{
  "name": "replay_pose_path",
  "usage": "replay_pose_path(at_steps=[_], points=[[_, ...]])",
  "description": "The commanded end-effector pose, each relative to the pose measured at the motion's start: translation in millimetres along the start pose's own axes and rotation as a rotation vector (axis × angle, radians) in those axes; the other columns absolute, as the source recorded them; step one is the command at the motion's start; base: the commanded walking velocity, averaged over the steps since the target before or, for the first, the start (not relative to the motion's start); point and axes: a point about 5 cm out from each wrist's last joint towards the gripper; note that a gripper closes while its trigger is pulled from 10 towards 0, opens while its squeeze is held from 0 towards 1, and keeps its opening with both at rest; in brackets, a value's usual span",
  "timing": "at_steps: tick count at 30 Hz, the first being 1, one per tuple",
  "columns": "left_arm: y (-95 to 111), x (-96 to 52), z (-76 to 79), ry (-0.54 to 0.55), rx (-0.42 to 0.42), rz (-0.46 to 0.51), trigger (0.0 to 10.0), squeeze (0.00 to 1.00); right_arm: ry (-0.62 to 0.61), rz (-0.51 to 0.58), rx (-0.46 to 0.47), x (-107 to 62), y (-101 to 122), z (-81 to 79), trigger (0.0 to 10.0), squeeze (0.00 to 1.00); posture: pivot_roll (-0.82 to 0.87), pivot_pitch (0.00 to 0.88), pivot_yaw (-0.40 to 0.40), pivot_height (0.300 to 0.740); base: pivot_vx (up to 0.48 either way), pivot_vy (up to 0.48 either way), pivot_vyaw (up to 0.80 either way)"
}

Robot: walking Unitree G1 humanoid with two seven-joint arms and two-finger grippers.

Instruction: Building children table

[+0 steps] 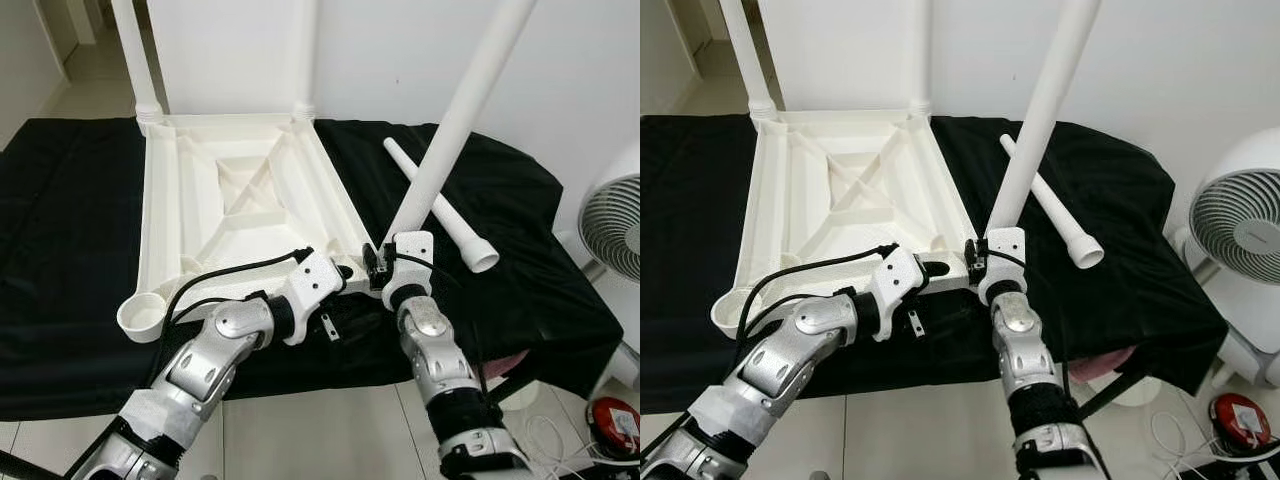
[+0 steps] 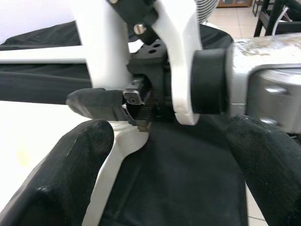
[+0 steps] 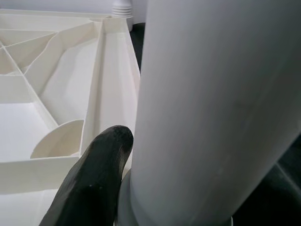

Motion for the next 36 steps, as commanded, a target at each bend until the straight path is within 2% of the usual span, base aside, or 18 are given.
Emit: replay_pose_path(at_steps=[1, 10, 11, 17, 20, 22, 23, 24, 25, 28, 29, 30, 31, 34, 36], points=[[2.2, 0.4, -5.1, -0.017, 0.023, -0.005, 10.0, 0.00, -0.098, -0.066, 0.029, -5.7, -11.2, 5.0, 10.0, 0.00, -0.07, 0.000, -0.057, 0.740, 0.000, 0.000, 0.00], [3.0, -0.2, -11.2, 0.003, 0.038, -0.004, 10.0, 0.00, -0.130, -0.075, 0.024, -6.6, -7.8, 8.8, 10.0, 0.00, -0.07, 0.000, -0.059, 0.740, 0.000, 0.000, 0.00], [3.0, -0.2, -11.4, 0.005, 0.039, -0.003, 10.0, 0.00, -0.121, -0.069, 0.035, -6.7, -7.1, 8.1, 10.0, 1.00, -0.07, 0.000, -0.060, 0.740, 0.000, 0.000, 0.00], [2.4, -0.8, -11.3, 0.009, 0.040, -0.001, 10.0, 0.00, -0.116, -0.056, 0.036, -6.5, -4.7, 11.3, 10.0, 1.00, -0.07, 0.000, -0.062, 0.740, 0.000, 0.000, 0.00], [1.4, -0.2, -10.0, 0.009, 0.040, -0.001, 10.0, 0.00, -0.024, -0.064, 0.003, -2.3, -8.2, 19.4, 10.0, 1.00, -0.07, 0.000, -0.064, 0.740, 0.000, 0.000, 0.00], [1.4, -0.2, -10.0, 0.009, 0.040, -0.001, 10.0, 0.00, -0.024, -0.064, 0.003, -2.3, -8.2, 19.4, 10.0, 1.00, -0.07, 0.000, -0.064, 0.740, 0.000, 0.000, 0.00], [1.3, 0.7, -9.2, 0.007, 0.040, 0.000, 10.0, 0.00, 0.019, -0.079, -0.002, -1.0, -10.7, 22.0, 10.0, 1.00, -0.07, 0.000, -0.065, 0.740, 0.000, 0.000, 0.00], [1.4, 1.5, -8.7, 0.006, 0.042, 0.001, 10.0, 0.00, 0.072, -0.077, -0.017, -0.3, -10.9, 23.0, 10.0, 0.00, -0.07, 0.000, -0.064, 0.740, 0.000, 0.000, 0.00], [1.2, 2.2, -8.2, 0.003, 0.045, 0.001, 10.0, 0.00, 0.135, -0.077, -0.032, 0.7, -10.9, 25.1, 10.0, 0.00, -0.07, 0.000, -0.064, 0.740, 0.000, 0.000, 0.00], [1.2, 2.2, -8.2, 0.003, 0.045, 0.001, 10.0, 0.00, 0.135, -0.077, -0.032, 0.7, -10.9, 25.1, 10.0, 0.00, -0.07, 0.000, -0.064, 0.740, 0.000, 0.000, 0.00], [0.9, 2.8, -7.6, 0.000, 0.051, -0.001, 10.0, 0.00, 0.193, -0.075, -0.061, 2.6, -10.5, 27.5, 10.0, 0.00, -0.08, 0.000, -0.062, 0.740, 0.000, 0.000, 0.00], [0.9, 2.8, -7.6, 0.000, 0.051, -0.001, 10.0, 0.00, 0.193, -0.075, -0.061, 2.6, -10.5, 27.5, 10.0, 0.00, -0.08, 0.000, -0.062, 0.740, 0.000, 0.000, 0.00], [0.8, 3.8, -6.6, -0.006, 0.058, -0.003, 10.0, 0.00, 0.261, -0.060, -0.104, 4.9, -8.6, 28.4, 10.0, 0.00, -0.08, 0.000, -0.059, 0.740, 0.000, 0.000, 0.00], [0.8, 3.8, -6.6, -0.006, 0.058, -0.003, 10.0, 0.00, 0.261, -0.060, -0.104, 4.9, -8.6, 28.4, 10.0, 0.00, -0.08, 0.000, -0.059, 0.740, 0.000, 0.000, 0.00], [1.3, 6.1, -4.3, -0.016, 0.069, -0.004, 10.0, 0.00, 0.404, -0.026, -0.174, 10.8, -2.7, 26.6, 10.0, 0.00, -0.08, 0.000, -0.051, 0.740, 0.000, 0.000, 0.00]])
Point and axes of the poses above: a point about 5 cm out from each wrist's last joint towards the gripper, its own x axis pointing out of the wrist towards the gripper, its own y axis along the axis of the wrist's last joint, z = x × y, and after that the axes turned 4 degrees about -x, right-handed
